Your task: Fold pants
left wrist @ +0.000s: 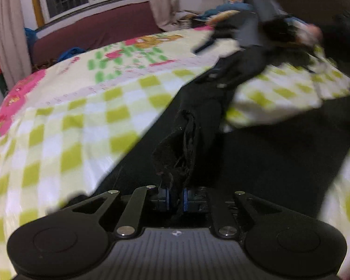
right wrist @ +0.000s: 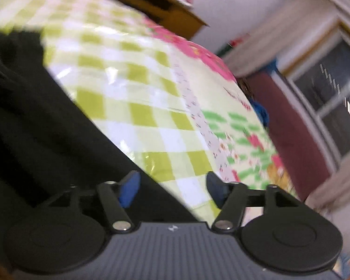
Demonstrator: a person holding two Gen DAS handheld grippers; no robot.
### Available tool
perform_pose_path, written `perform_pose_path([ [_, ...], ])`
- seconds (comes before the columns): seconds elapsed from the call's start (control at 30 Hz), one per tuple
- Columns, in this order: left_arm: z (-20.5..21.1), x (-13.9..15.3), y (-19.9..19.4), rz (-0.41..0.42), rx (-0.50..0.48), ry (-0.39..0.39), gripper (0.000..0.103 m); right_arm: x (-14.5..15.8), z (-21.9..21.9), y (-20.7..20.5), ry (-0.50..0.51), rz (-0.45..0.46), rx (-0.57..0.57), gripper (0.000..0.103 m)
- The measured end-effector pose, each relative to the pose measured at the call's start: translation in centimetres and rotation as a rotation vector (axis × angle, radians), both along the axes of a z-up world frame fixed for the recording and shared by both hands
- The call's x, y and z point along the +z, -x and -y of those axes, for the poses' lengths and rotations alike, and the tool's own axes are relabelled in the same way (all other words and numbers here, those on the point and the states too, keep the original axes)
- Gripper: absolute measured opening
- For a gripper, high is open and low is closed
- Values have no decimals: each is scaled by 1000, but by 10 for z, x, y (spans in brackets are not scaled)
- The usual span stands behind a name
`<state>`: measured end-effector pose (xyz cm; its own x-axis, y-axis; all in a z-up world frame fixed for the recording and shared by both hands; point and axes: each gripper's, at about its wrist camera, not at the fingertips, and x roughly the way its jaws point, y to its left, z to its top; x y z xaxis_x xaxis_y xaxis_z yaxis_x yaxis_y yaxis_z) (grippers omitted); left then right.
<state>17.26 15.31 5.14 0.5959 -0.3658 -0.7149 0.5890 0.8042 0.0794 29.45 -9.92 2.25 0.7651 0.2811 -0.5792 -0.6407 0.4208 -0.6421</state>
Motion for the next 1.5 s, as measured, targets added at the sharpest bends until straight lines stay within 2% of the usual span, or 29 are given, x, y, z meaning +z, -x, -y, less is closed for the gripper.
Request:
perform_pose_path([
  [0.13,7,-6,48,-18,-48,17,25,-19,-8,25,136,-34,94,66],
  [0.3,-4,-19,44,-42,15,84,25,-23,16,57,100,-83,76,66],
  [0.43,-10,-17,42,-35,40,129,25,-42,32,78,204,-56,109,66],
  [0.5,-9,-14,45,-22,38,129,25,-50,32,76,234,-47,92,65],
  [0.63,-10,-8,47,-9,53,132,25,-58,28,64,226,-1,71,63],
  [0.67,-10,-7,47,-8,55,134,25,-60,26,61,236,12,72,55],
  [0.7,-9,-6,48,-6,55,132,25,-64,23,56,250,14,63,34],
  [0.77,-9,-6,46,-5,57,120,25,-63,20,42,256,-40,-11,4],
  [0.8,-9,-6,45,-9,61,114,25,-57,22,37,222,-77,-50,3],
  [0.9,-13,-3,42,4,71,90,26,-30,25,42,166,-86,-106,3],
  [0.97,-17,5,40,42,89,69,26,-2,26,57,121,-81,-143,3],
  [1.07,-31,26,46,131,127,62,26,47,32,98,31,-92,-175,3],
  [1.13,-39,36,59,204,148,32,29,64,33,138,-1,-99,-167,3],
  [1.2,-44,31,73,253,164,-9,33,52,21,177,16,-119,-138,3],
  [1.3,-46,-12,76,243,256,-138,34,-9,-6,200,-16,-326,-148,3],
  [1.37,-46,-47,76,244,296,-262,34,-43,-24,211,5,-391,-144,3],
  [1.43,-48,-62,82,242,313,-305,34,-57,-34,223,61,-350,-111,4],
  [1.5,-52,-58,88,263,325,-286,36,-50,-33,224,74,-334,-95,4],
])
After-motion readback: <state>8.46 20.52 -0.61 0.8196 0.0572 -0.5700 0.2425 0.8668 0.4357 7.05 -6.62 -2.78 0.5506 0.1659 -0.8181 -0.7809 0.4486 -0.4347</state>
